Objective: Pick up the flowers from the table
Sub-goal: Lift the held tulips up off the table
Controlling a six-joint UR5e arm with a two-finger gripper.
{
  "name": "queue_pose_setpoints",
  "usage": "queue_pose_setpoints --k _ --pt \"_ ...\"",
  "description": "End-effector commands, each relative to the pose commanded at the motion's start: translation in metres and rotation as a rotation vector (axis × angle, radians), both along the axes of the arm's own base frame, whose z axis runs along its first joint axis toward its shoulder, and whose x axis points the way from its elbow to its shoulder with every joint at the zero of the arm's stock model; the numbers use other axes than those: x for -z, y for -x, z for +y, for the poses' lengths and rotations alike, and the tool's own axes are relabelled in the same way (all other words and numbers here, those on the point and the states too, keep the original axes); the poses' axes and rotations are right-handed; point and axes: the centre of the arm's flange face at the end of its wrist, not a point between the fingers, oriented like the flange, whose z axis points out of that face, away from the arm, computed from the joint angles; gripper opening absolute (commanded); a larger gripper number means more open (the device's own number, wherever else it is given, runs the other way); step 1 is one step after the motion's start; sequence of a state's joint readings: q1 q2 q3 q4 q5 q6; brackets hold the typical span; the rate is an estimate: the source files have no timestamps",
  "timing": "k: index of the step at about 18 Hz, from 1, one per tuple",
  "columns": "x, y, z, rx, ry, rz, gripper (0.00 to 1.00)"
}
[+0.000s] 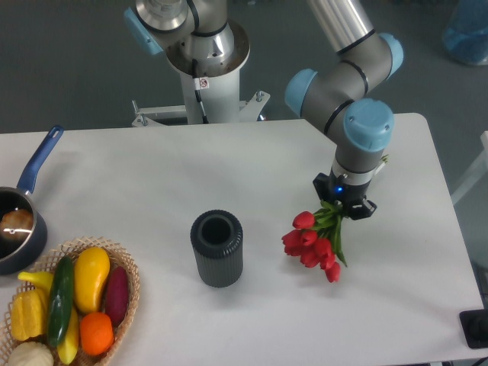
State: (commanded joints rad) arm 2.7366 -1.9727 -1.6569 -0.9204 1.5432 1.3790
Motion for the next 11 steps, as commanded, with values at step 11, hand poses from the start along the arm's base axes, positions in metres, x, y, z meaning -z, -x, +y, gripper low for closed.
queue_pose_setpoints --k 11 --pt "-0.07 0.033 0.008 0.004 -0.043 0.031 0.0"
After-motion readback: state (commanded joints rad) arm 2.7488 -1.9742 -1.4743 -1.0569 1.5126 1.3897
